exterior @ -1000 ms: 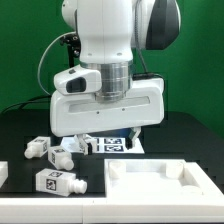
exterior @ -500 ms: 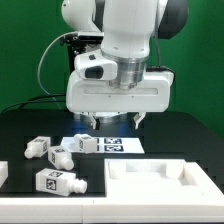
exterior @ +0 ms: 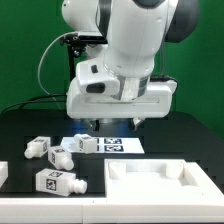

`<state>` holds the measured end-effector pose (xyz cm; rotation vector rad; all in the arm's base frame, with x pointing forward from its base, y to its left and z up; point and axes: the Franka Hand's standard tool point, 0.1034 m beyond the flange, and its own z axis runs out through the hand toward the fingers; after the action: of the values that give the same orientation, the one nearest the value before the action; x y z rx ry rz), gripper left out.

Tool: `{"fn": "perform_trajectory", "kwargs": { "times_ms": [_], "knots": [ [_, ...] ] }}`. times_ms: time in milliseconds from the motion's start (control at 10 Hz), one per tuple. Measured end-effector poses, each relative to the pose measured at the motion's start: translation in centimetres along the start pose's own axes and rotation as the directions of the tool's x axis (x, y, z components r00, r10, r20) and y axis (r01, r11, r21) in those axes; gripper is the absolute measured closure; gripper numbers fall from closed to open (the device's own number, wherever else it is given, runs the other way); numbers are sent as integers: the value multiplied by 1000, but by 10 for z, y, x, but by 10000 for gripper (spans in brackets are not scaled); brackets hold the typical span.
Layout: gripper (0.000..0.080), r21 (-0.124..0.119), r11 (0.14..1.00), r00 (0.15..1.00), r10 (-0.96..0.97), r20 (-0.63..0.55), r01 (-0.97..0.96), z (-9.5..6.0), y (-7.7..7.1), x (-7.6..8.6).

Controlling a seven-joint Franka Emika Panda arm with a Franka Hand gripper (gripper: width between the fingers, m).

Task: Assemble one leg

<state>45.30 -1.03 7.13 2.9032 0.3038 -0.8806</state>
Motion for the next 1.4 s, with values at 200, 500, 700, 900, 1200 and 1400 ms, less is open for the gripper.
{"fn": "perform_trajectory", "kwargs": {
  "times_ms": [200, 500, 700, 900, 1200, 1400],
  "knots": [
    [151, -44, 999, 996, -13, 84, 17, 26, 3, -18],
    [151, -40, 999, 982, -12, 189, 20, 25, 3, -14],
    [151, -52, 997, 973, -52, 223, 65, 38, 10, -24],
    [151, -82, 991, 967, -82, 242, 104, 61, 19, -40],
    [151, -81, 991, 966, -86, 242, 108, 60, 18, -38],
    [151, -81, 992, 959, -69, 275, 95, 76, 16, -40]
  ]
}}
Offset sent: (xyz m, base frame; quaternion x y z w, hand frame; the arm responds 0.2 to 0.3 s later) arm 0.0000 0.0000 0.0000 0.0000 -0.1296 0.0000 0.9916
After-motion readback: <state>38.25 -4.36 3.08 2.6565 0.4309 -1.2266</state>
